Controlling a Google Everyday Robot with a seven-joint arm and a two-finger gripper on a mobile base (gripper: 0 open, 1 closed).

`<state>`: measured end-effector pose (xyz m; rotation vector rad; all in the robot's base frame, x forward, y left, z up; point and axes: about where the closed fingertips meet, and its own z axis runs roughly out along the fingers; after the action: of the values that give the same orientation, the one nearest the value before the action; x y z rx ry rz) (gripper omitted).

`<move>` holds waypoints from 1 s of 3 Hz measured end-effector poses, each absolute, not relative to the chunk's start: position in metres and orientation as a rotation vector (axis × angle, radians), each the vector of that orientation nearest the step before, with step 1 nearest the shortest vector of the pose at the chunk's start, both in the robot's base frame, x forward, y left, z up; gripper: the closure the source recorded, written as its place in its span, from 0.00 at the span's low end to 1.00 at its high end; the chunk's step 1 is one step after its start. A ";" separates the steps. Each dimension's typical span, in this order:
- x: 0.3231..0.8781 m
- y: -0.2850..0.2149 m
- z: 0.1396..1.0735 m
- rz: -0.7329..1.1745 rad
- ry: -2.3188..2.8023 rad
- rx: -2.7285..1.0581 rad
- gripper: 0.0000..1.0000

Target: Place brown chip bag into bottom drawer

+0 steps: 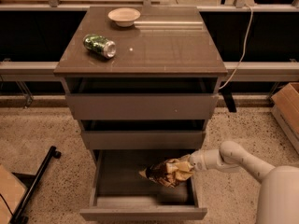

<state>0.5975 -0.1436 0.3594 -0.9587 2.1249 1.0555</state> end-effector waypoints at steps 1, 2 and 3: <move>0.601 -0.145 0.333 1.055 2.164 -0.942 1.00; 0.602 -0.145 0.313 1.049 2.194 -0.923 1.00; 0.604 -0.141 0.288 1.055 2.248 -0.921 0.97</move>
Offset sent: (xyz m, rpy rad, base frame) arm 0.0071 -0.0087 -0.0679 -0.0502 0.0695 -0.0542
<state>0.6038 -0.1413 0.2876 -0.9208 2.2484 1.0546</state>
